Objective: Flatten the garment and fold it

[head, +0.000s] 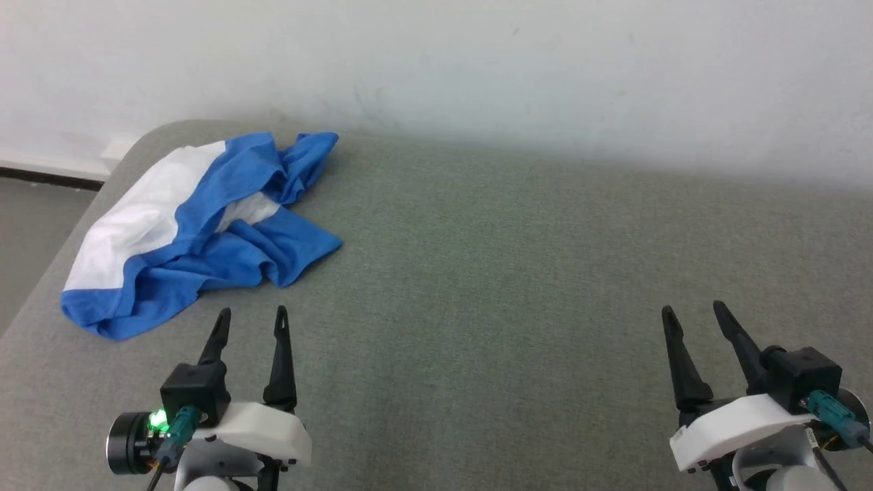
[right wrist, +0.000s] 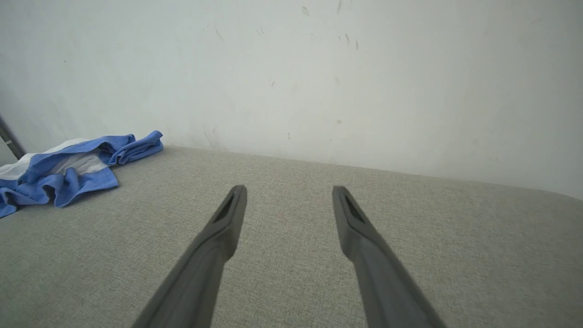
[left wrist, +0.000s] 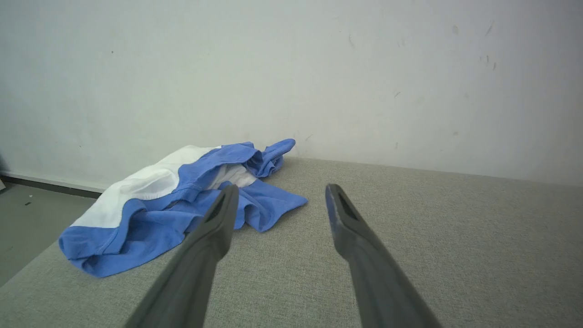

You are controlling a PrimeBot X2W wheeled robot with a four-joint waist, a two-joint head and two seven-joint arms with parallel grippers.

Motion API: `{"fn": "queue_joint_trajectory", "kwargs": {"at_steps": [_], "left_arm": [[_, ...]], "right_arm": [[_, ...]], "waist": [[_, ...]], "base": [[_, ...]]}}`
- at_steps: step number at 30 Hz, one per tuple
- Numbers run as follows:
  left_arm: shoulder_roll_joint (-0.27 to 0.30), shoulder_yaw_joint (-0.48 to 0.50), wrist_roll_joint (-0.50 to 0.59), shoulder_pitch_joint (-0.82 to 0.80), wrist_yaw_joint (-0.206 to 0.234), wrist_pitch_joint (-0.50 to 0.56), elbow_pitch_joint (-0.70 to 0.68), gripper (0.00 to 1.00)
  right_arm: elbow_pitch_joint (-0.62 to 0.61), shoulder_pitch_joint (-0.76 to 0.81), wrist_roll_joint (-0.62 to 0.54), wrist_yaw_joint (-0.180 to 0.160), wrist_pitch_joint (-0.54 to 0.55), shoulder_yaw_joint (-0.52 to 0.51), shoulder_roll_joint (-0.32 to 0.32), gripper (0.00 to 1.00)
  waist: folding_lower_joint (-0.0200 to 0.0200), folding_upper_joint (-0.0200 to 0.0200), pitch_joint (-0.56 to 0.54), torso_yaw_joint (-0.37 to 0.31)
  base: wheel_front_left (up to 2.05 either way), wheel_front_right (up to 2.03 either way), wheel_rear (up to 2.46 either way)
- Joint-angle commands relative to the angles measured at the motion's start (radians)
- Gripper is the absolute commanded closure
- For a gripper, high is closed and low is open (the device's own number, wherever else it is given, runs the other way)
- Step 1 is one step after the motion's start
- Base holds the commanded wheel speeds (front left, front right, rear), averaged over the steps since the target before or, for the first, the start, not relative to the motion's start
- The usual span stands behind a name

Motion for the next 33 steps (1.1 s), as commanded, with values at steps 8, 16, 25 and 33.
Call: {"fn": "queue_joint_trajectory", "kwargs": {"at_steps": [8, 16, 25, 33], "left_arm": [[-0.003, 0.004, -0.015, -0.006, 0.013, -0.024, 0.006, 0.00], [-0.003, 0.003, -0.025, -0.003, 0.020, -0.041, 0.011, 0.00], [-0.004, 0.005, -0.036, -0.002, 0.027, -0.060, 0.021, 0.00], [-0.004, 0.008, -0.043, -0.001, 0.033, -0.077, 0.028, 0.00]], "right_arm": [[0.014, -0.005, 0.026, -0.001, -0.024, 0.001, 0.002, 0.00], [0.025, -0.003, 0.041, -0.001, -0.041, 0.005, 0.002, 0.00], [0.038, -0.002, 0.059, -0.001, -0.060, 0.011, 0.002, 0.00], [0.044, -0.005, 0.062, -0.002, -0.077, 0.016, 0.003, 0.00]], "waist": [[0.0000, -0.0001, 0.003, 0.058], [0.0000, -0.0001, 0.003, 0.102], [0.0000, -0.0001, 0.001, 0.149], [0.0000, -0.0001, 0.004, 0.186]], "base": [[0.00, 0.00, 0.00], [0.00, 0.00, 0.00], [0.00, 0.00, 0.00], [0.00, 0.00, 0.00]]}}
